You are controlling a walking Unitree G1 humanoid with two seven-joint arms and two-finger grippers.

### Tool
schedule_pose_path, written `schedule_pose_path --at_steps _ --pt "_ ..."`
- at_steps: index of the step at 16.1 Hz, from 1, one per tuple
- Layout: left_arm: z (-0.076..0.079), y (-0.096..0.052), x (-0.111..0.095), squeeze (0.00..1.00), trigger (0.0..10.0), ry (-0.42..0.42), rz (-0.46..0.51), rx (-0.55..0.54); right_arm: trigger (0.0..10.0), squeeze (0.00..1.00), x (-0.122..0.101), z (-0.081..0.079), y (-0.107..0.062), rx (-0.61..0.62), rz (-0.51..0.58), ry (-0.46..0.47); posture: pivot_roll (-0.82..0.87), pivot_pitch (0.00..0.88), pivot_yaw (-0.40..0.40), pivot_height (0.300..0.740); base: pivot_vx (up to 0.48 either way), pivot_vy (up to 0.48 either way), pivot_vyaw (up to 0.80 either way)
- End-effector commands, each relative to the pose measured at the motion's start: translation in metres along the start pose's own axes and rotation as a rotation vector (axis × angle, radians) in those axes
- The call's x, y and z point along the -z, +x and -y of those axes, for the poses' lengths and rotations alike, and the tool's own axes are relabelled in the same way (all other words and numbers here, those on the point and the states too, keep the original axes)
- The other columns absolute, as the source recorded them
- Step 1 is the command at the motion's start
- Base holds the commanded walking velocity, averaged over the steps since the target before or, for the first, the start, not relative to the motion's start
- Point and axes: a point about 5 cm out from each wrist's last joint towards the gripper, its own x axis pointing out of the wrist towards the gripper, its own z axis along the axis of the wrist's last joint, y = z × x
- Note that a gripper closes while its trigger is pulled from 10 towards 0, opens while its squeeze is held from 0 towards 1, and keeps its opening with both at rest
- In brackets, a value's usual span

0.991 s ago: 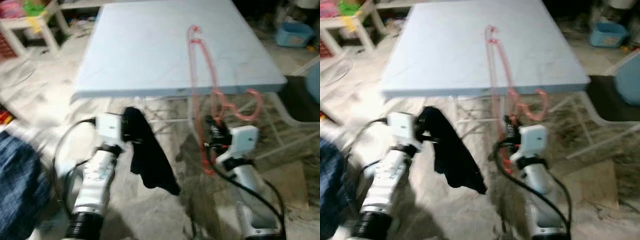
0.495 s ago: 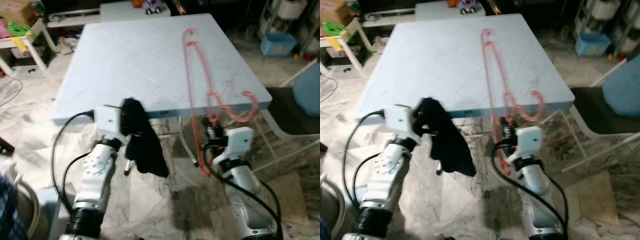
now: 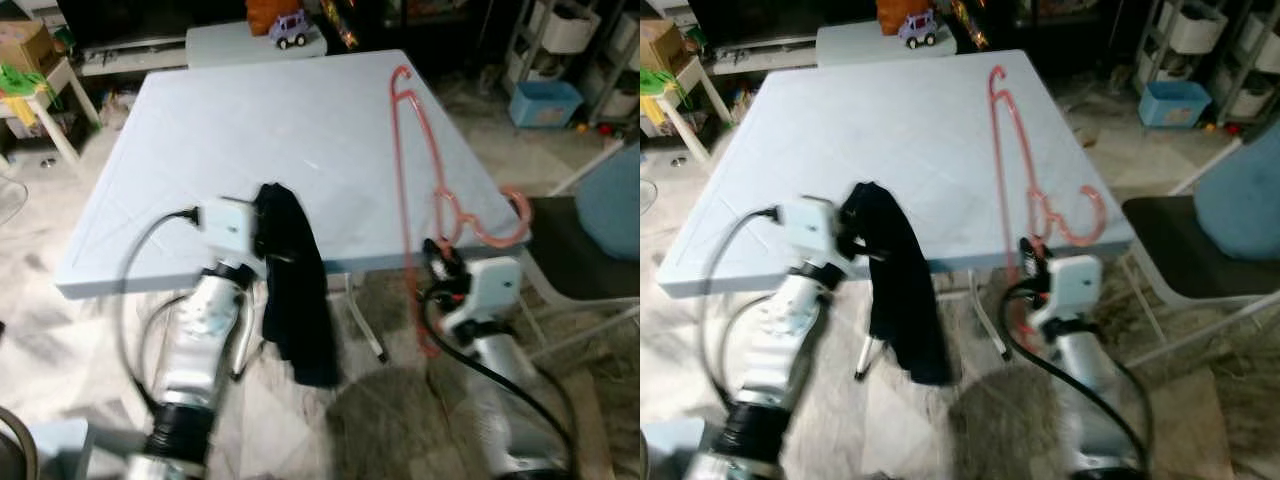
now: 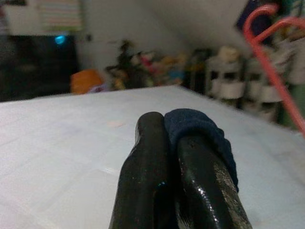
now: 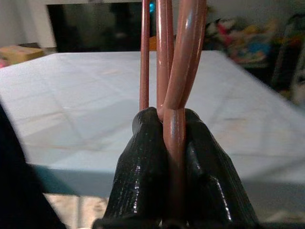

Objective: Hang hanger

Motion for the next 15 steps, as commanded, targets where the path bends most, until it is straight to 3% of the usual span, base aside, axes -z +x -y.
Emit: schedule_pose_path --at_steps 1,4,8,12,14,15 --pt "0.000 0.002 -0.005 0.00 10.0 0.004 0.025 -0.006 10.0 0.00 0.001 0.004 -0.002 0.010 0.004 -0.011 -0.06 0.096 0.038 0.740 0.262 0.000 0.00" --pt "0.000 0.002 -0.004 0.00 10.0 0.006 0.021 -0.005 10.0 0.00 0.003 0.003 -0.002 0.008 -0.002 -0.013 -0.05 0.079 0.041 0.740 0.252 0.000 0.00" --pt "-0.004 0.014 -0.014 0.00 10.0 0.017 0.057 -0.017 10.0 0.00 0.008 0.005 0.003 0.016 -0.011 -0.012 -0.02 0.054 0.046 0.740 0.000 0.000 0.00" --pt "-0.021 0.063 -0.046 0.00 10.0 0.082 0.127 0.003 10.0 0.00 0.015 0.000 0.004 0.009 -0.029 -0.028 -0.03 0.105 0.047 0.740 0.000 0.000 0.00" --pt "-0.041 0.091 -0.058 0.00 10.0 0.089 0.067 -0.032 10.0 0.00 0.017 0.000 0.006 0.012 -0.033 -0.031 -0.04 0.134 0.057 0.740 0.000 0.000 0.00" --pt "-0.051 0.101 -0.068 0.00 10.0 0.141 0.055 -0.036 10.0 0.00 0.017 0.000 0.007 0.012 -0.035 -0.035 -0.05 0.142 0.062 0.740 0.000 0.000 0.00"
